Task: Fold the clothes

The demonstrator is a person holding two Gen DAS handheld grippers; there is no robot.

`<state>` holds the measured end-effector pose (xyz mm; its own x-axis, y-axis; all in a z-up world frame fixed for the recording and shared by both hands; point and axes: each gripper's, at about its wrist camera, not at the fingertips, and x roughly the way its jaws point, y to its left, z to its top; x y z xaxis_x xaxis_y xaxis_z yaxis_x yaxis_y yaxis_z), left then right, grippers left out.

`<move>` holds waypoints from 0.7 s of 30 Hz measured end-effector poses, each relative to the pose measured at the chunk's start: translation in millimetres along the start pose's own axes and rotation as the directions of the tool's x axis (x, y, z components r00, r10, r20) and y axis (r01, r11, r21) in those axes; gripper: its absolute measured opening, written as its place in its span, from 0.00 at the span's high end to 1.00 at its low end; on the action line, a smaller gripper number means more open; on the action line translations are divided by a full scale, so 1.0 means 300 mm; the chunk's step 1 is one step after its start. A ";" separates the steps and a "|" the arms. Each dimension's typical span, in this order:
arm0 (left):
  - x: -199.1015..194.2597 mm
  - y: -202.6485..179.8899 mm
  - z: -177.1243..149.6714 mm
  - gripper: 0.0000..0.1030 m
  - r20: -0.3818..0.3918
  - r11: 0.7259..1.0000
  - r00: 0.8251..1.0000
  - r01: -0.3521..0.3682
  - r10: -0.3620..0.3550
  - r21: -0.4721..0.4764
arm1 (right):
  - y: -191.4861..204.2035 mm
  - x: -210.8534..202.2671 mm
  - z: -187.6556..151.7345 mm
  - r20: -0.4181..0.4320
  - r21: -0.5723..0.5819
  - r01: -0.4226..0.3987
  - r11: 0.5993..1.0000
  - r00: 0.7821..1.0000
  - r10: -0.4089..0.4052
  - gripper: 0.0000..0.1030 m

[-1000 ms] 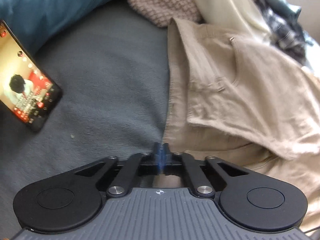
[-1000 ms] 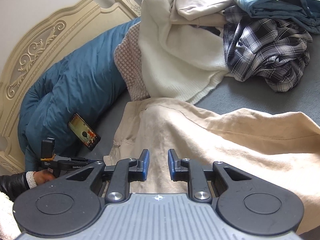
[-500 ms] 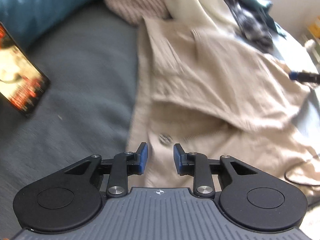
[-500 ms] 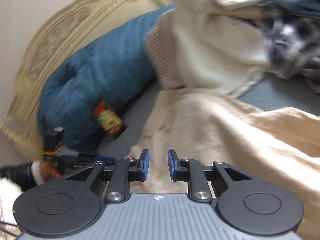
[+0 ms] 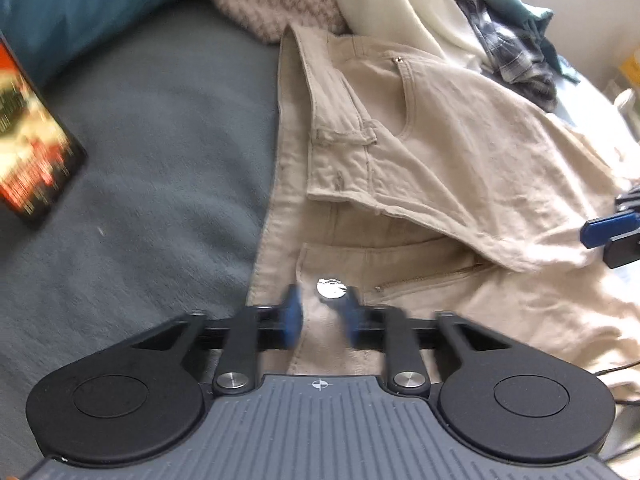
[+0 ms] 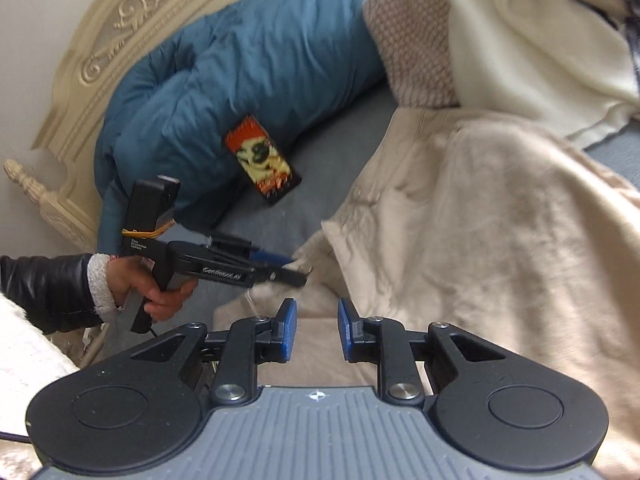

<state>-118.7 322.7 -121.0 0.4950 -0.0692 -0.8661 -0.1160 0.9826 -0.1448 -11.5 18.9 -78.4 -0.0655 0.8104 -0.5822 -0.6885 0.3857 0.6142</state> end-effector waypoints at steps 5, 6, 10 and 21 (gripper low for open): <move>-0.048 0.040 0.004 0.99 0.066 0.998 0.998 -0.009 0.014 -0.062 | 0.001 0.027 -0.006 -0.012 0.018 0.013 1.000 1.000 -0.013 0.76; -0.051 0.041 0.005 0.99 0.069 0.998 0.997 -0.011 0.015 -0.059 | -0.003 0.031 -0.005 -0.012 0.025 0.015 1.000 1.000 -0.015 0.76; -0.069 0.037 0.019 0.99 0.106 0.998 0.994 -0.022 0.029 -0.060 | -0.016 0.047 0.001 -0.011 0.056 0.022 0.998 1.000 -0.021 0.76; 0.051 0.017 -0.021 0.97 0.064 0.990 0.989 -0.134 0.131 0.042 | -0.038 0.058 -0.015 -0.037 0.071 0.034 0.997 0.999 -0.031 0.76</move>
<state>-117.0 325.4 -138.1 0.5299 0.0718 -0.8450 -0.1448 0.9894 -0.0068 -8.0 26.7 -97.7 -0.0707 0.7812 -0.6203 -0.6369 0.4433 0.6308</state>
